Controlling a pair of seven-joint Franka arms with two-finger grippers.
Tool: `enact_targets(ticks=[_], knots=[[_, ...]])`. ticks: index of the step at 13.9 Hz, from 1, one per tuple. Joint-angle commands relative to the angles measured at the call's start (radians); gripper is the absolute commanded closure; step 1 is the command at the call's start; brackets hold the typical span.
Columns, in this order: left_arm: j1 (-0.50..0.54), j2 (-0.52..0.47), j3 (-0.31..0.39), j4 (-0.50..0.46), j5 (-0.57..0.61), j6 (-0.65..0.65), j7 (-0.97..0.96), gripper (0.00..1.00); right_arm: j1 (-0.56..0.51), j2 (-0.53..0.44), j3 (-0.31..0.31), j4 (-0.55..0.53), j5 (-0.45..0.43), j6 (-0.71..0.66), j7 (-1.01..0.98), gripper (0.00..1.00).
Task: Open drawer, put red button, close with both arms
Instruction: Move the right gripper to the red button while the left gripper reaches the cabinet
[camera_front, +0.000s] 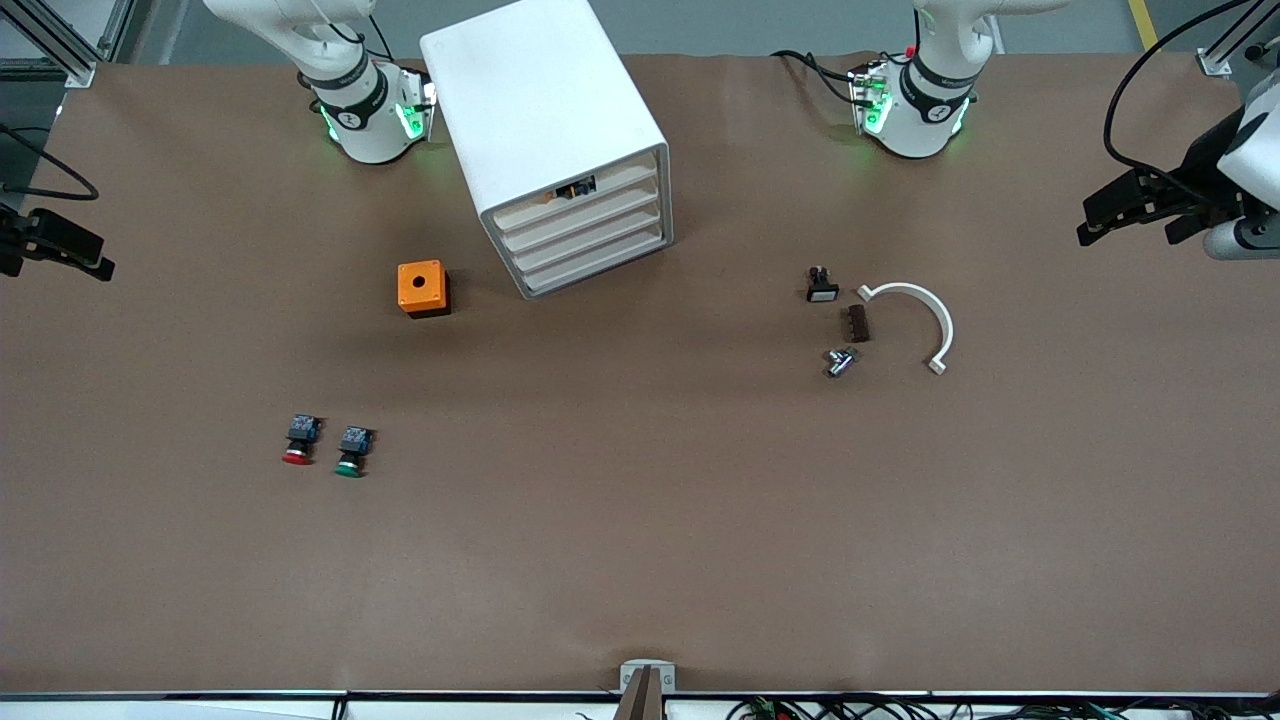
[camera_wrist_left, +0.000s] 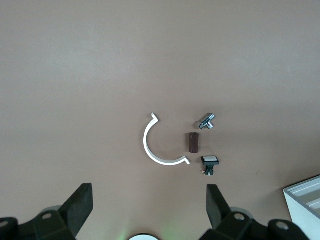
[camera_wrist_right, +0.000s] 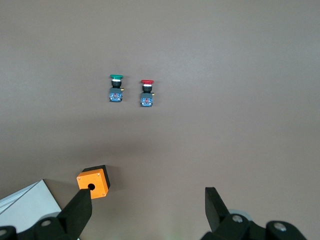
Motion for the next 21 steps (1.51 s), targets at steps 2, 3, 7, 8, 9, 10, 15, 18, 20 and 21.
enact_targets(ticks=[2,3,7,8,9,10,15,18,20,21], knots=[[0.002,0.011,-0.003,0.021,0.021,-0.017,0.004,0.00,-0.011,-0.001,0.008,0.006,-0.012,-0.011,-0.009,0.00],[0.002,0.011,-0.003,0.022,0.021,-0.017,0.001,0.00,-0.011,-0.001,0.008,0.006,-0.012,-0.011,-0.009,0.00],[0.005,0.021,0.004,0.024,0.013,-0.017,0.001,0.00,-0.011,0.001,0.008,0.006,-0.012,-0.011,-0.009,0.00],[0.007,0.021,0.005,0.023,0.012,-0.021,0.006,0.00,-0.011,0.001,0.008,0.006,-0.012,-0.011,-0.011,0.00],[0.013,0.022,0.005,0.023,0.012,-0.033,0.001,0.00,-0.013,0.001,0.008,0.006,-0.012,-0.011,-0.011,0.00],[0.013,0.025,0.005,0.023,0.012,-0.035,-0.003,0.00,-0.013,0.002,0.008,0.006,-0.011,-0.009,-0.011,0.00],[0.007,0.074,0.002,0.018,0.013,-0.037,-0.003,0.00,-0.020,0.020,0.006,0.016,-0.002,0.005,-0.014,0.00],[0.001,0.100,-0.003,0.018,0.013,-0.037,-0.005,0.00,-0.047,0.043,0.006,0.010,0.001,0.029,-0.037,0.00],[-0.002,0.114,-0.004,0.019,0.013,-0.037,-0.005,0.00,-0.048,0.085,0.006,0.005,0.003,0.028,-0.037,0.00],[-0.005,0.119,-0.004,0.019,0.012,-0.037,-0.005,0.00,-0.044,0.111,0.008,-0.003,0.001,0.035,-0.037,0.00]])
